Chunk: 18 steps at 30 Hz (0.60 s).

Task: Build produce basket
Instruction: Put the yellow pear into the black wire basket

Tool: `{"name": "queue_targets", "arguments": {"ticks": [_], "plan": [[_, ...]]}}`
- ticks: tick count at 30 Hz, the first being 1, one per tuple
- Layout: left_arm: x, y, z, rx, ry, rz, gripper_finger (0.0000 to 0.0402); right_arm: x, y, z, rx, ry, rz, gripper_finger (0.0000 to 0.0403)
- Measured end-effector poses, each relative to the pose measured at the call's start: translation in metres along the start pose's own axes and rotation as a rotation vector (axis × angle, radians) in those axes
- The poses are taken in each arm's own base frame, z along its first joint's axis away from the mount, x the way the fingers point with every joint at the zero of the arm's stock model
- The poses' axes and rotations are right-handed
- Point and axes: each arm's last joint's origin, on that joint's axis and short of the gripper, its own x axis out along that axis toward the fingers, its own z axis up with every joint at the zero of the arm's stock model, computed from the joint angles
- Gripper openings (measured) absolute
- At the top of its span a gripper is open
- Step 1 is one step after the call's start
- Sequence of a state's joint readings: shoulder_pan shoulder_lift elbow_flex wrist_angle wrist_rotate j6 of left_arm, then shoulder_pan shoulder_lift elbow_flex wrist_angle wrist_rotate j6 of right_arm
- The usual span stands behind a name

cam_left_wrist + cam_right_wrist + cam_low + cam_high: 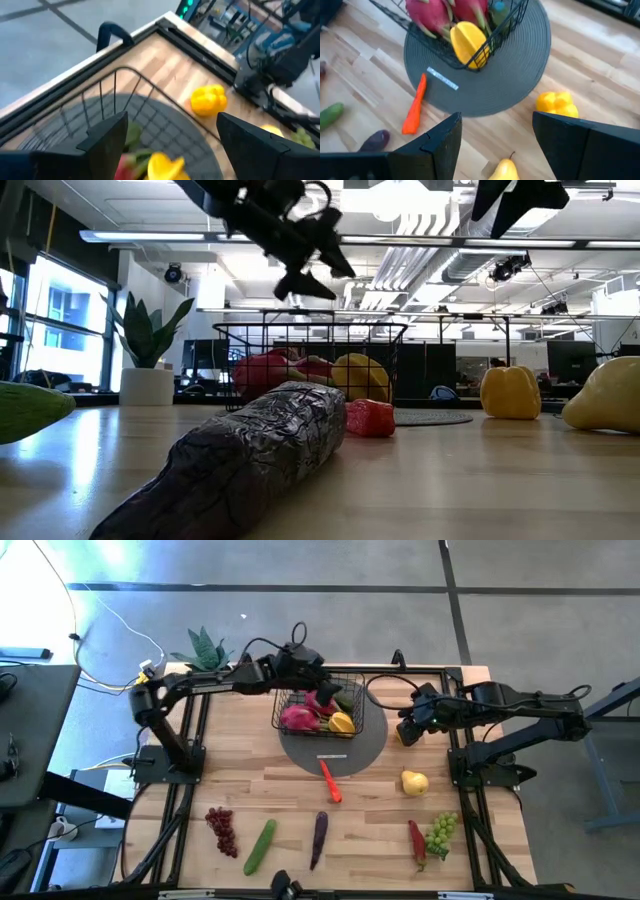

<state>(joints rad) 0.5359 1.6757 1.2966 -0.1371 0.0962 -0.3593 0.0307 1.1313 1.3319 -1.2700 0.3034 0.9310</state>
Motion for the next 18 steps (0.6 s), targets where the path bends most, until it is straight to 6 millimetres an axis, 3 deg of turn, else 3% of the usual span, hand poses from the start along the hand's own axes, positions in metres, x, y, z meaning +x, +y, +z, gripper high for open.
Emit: {"name": "queue_targets", "arguments": {"ticks": [10,18], "plan": [[-0.079,-0.022,0.014,0.018,-0.008,0.003,0.0294,0.000,-0.004,-0.005,-0.029,0.080,-0.014,0.0229],[-0.125,-0.035,0.013,0.045,-0.008,0.004,0.0294,-0.001,-0.010,-0.010,-0.031,0.159,-0.065,0.0271]]}}
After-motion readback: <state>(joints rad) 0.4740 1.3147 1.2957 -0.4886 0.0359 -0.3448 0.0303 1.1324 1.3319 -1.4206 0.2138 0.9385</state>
